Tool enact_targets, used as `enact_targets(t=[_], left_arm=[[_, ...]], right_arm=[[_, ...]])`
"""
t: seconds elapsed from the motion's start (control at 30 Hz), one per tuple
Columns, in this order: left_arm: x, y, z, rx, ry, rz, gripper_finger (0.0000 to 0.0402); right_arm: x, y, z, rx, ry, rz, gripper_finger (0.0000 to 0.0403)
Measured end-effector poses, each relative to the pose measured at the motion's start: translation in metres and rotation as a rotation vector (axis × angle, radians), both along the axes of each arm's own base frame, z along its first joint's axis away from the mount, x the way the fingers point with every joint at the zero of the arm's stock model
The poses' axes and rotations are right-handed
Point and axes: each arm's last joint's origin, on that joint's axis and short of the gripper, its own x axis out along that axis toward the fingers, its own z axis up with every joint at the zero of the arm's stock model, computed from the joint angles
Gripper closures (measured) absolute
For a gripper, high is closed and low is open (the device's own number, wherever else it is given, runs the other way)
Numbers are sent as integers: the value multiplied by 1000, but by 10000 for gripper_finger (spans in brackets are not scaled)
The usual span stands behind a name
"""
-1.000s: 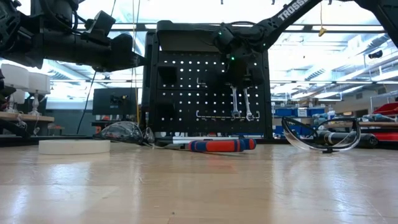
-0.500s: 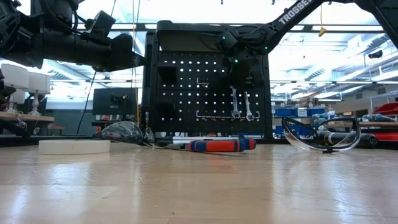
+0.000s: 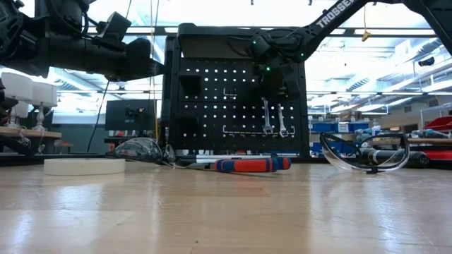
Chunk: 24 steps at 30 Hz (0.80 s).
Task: Hang tools onto peg board
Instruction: Unhang the left silver wrench from the peg board
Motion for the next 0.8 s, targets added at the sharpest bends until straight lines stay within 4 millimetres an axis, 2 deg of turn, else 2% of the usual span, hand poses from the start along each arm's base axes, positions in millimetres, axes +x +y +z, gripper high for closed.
enact_targets(t=[0.43,0.8], left_arm=[[0,0,0,0,0,0,257],[0,0,0,0,0,0,257]], right_arm=[[0,0,0,1,1,-2,256],[-1,0,-2,14,-5,-11,284]])
